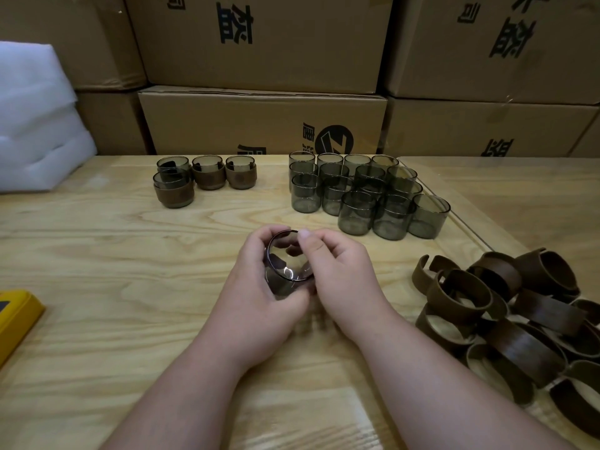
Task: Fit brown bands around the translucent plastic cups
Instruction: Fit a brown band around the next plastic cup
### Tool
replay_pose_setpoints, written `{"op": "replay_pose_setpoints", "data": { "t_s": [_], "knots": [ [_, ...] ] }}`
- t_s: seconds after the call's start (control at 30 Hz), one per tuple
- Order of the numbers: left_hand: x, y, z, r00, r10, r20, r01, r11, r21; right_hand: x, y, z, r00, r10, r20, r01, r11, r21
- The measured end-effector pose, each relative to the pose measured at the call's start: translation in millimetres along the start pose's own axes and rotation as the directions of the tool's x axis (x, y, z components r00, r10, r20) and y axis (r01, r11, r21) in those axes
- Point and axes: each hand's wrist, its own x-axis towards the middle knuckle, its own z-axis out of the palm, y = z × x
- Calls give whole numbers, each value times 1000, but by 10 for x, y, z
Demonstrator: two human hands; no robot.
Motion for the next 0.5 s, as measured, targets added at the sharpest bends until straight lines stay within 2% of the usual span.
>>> {"op": "replay_pose_setpoints", "data": {
  "t_s": [0.2,0.37,0.5],
  "knots": [
    [13,-10,4,1000,11,28,-9,998,-55,5,-6,5,1000,4,-25,-3,999,37],
    [12,-23,3,999,-5,33,8,997,-81,3,-24,-1,999,40,23,-43,982,186],
    [8,-44,-12,999,-13,49,15,999,-31,10,-20,3,997,66,45,-74,974,216]
  ]
}}
